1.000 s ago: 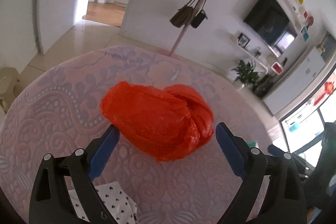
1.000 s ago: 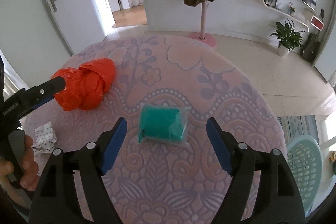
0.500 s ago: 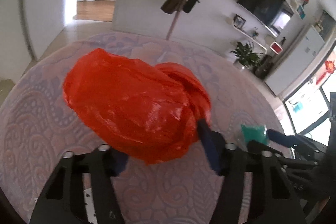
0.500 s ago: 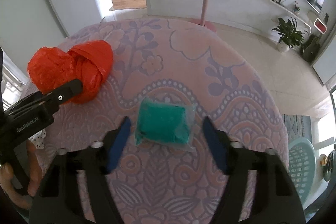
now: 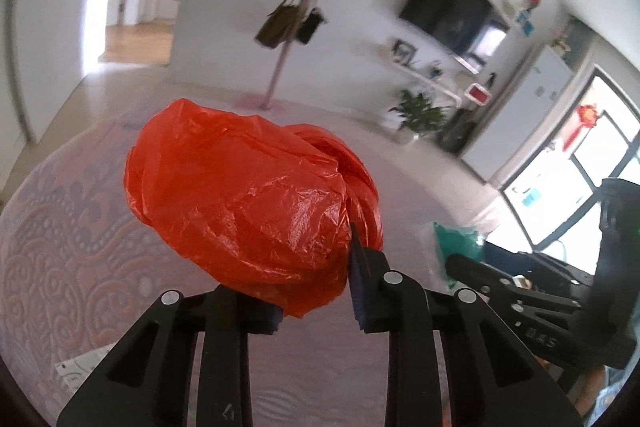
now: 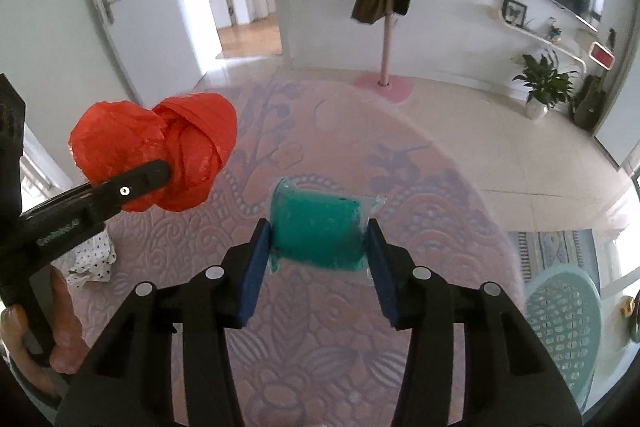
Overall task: Collect trash
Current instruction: 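Grasp the red plastic bag with the left tool while the right tool grasps the green packet, then carry both items over the blue basket and open both tools to drop them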
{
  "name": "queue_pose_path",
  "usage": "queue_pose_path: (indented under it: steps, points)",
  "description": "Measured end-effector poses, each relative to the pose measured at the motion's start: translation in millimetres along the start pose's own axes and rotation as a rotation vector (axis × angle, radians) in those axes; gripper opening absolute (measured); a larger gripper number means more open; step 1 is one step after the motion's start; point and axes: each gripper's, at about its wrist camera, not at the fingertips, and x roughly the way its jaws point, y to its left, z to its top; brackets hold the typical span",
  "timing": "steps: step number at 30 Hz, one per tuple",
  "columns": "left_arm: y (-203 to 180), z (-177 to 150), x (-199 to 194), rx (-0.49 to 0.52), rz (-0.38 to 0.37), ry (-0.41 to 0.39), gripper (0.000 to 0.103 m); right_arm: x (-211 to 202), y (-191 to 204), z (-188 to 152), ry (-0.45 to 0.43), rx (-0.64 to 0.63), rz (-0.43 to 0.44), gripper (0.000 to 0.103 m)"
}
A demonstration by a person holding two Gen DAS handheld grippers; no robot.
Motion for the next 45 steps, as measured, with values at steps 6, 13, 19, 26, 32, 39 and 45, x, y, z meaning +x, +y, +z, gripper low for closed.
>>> queue_pose_path:
  steps: [6,13,19,26,32,39,45]
  points:
    - [-57,0,-16,0.081,-0.08,-0.04,0.024,-47,-46,-11,-0.088,0.09,-0.027,0.044]
    - [-131,-8,-18,0.185,-0.15,-0.036,0.024,-101,-113,-35,-0.18,0.218,-0.087,0.044]
    - [-189,-26,5,0.267,-0.209,0.02,0.024,-132,-170,-62,-0.219,0.317,-0.152,0.044]
    - [-248,-57,50,0.34,-0.255,0.133,0.024,-142,-222,-100,-0.2,0.414,-0.284,0.044]
    - [-273,-80,92,0.375,-0.257,0.235,0.025,-117,-256,-135,-0.104,0.513,-0.312,0.044]
    - [-284,-100,127,0.406,-0.259,0.319,0.026,-90,-281,-157,-0.025,0.591,-0.332,0.046]
    - [-294,-101,137,0.433,-0.238,0.318,0.055,-88,-296,-166,-0.032,0.651,-0.306,0.052]
